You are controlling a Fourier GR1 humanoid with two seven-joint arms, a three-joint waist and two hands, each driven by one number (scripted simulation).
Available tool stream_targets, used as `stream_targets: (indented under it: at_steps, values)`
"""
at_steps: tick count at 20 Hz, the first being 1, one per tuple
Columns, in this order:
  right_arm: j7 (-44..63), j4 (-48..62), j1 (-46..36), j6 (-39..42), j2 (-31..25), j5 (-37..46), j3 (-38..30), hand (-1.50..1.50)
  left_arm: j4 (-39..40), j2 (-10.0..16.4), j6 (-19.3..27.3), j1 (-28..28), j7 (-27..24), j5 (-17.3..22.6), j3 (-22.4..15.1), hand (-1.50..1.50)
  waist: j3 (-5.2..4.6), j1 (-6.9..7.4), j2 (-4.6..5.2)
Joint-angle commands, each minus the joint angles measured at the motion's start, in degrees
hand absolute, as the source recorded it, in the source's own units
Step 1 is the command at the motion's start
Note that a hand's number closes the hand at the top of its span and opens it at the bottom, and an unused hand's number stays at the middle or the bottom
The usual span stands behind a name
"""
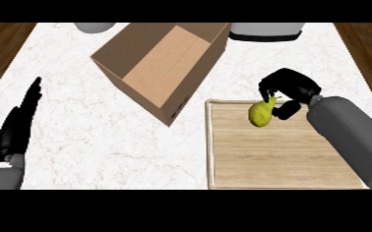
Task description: Pick the pear from the tray and place it in the cardboard box
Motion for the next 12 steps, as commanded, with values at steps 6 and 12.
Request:
stream_targets:
  at_steps: [6, 12]
  values:
    - [11.1, 6.3, -7.0, -19.0, 1.9, 5.1, -8.6, 1.5, -2.3, 0.3, -1.3, 1.3, 0.7, 0.5, 0.8, 0.0, 0.12, 0.53, 0.12]
    - [7.3, -1.8, -12.9, -18.9, 2.2, 3.5, -12.7, 1.5, -0.3, -0.2, -0.5, 0.4, 0.1, -1.4, 0.6, 0.0, 0.05, -0.29, -0.01]
